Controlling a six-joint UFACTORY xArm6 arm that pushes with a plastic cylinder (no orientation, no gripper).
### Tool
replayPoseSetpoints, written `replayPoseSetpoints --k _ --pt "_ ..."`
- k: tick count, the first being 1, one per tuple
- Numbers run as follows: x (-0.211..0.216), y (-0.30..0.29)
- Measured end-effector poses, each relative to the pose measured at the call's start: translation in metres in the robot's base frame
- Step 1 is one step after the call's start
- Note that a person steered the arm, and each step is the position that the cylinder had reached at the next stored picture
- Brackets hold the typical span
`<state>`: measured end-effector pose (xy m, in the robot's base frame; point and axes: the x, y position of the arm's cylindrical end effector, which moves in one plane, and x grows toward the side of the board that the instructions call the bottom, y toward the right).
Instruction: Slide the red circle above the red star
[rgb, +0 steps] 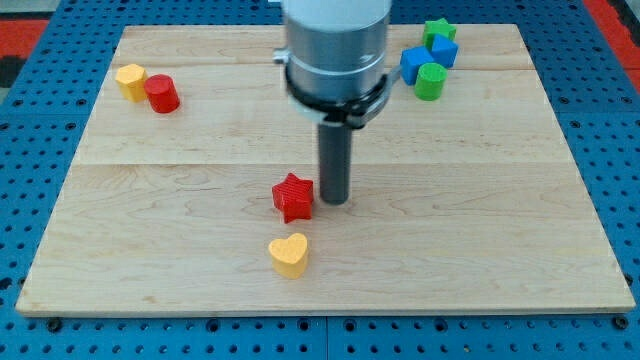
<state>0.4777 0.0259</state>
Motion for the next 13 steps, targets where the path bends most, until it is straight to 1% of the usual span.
replayPoseSetpoints --k 1,2,3,4,5,6,7,8,10,11,12,13 --pt "-0.066 -0.005" --pt "-0.081 -0.08" --pt "-0.077 -0.176" --pt "-0.098 -0.253" --pt "-0.135 -0.268" --pt "-0.154 -0.252" --pt "-0.146 -0.192" --pt "-0.127 -0.119" --pt "-0.166 -0.107" --pt "-0.13 -0.081" --pt "-0.096 -0.072" --pt "-0.113 -0.079"
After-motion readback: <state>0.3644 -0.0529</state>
